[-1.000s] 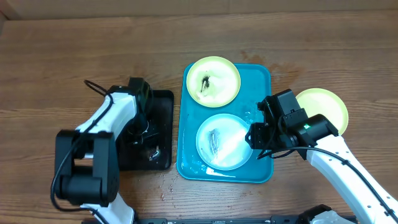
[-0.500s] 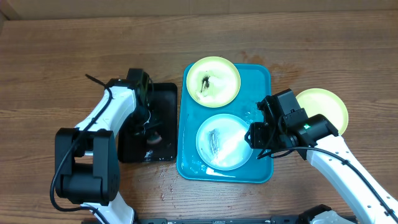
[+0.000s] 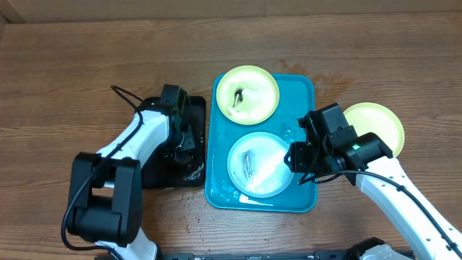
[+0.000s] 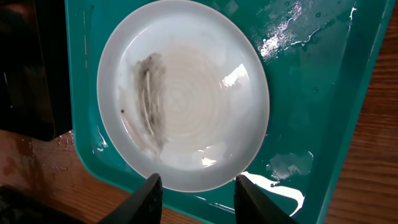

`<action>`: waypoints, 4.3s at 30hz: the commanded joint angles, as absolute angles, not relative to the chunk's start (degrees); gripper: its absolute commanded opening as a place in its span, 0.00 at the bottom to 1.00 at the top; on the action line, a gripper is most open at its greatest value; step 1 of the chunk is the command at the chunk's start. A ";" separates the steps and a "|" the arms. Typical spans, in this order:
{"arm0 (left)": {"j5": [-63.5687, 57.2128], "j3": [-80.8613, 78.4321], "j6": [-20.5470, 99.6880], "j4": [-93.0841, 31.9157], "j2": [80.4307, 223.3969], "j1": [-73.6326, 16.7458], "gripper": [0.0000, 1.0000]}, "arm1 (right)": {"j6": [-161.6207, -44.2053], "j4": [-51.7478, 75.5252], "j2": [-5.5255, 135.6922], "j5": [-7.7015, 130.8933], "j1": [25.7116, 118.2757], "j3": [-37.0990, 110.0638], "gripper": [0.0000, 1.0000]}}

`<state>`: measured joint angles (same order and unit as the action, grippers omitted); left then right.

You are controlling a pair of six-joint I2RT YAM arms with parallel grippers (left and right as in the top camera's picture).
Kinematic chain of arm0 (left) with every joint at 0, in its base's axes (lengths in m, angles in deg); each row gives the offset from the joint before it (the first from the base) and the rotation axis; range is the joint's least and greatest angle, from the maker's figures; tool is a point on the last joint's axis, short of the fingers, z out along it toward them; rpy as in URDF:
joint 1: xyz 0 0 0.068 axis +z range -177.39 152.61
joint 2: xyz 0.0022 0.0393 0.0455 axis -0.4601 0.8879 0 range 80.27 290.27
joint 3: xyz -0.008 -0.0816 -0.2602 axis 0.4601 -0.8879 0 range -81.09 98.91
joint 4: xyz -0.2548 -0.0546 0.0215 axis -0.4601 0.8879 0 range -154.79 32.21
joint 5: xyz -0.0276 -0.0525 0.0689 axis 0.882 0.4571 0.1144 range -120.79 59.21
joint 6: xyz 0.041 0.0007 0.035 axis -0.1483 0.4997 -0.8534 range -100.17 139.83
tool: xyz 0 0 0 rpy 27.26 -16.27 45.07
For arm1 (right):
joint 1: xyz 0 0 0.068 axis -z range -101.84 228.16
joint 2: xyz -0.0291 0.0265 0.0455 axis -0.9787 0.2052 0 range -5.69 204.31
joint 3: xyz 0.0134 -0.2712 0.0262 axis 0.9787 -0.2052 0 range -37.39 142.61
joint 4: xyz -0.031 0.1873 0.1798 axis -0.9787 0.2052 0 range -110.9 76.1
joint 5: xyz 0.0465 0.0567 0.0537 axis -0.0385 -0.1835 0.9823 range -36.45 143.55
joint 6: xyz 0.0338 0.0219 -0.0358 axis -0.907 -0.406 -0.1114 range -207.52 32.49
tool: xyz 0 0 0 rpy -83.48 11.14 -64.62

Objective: Clean dirty plates on tray and stack at the side

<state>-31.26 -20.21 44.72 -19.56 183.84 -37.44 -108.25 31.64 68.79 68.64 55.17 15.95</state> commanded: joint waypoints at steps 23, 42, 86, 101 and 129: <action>-18.19 -10.74 42.99 -2.05 185.39 -34.51 0.04 | -108.60 32.38 68.37 69.08 54.91 17.22 0.39; -21.30 -0.60 41.59 3.59 187.70 -34.36 0.04 | -114.85 32.14 68.37 58.18 56.64 17.22 0.43; -16.31 -8.14 60.13 -23.19 192.93 -63.27 0.04 | -110.06 23.37 92.42 65.04 59.85 16.95 0.04; -30.24 1.56 50.29 -4.69 197.91 -58.70 0.04 | -110.04 23.48 92.44 65.02 59.85 16.95 0.04; -3.40 1.60 52.46 -8.65 205.19 -66.22 0.04 | -110.04 23.53 92.42 65.02 59.85 16.95 0.04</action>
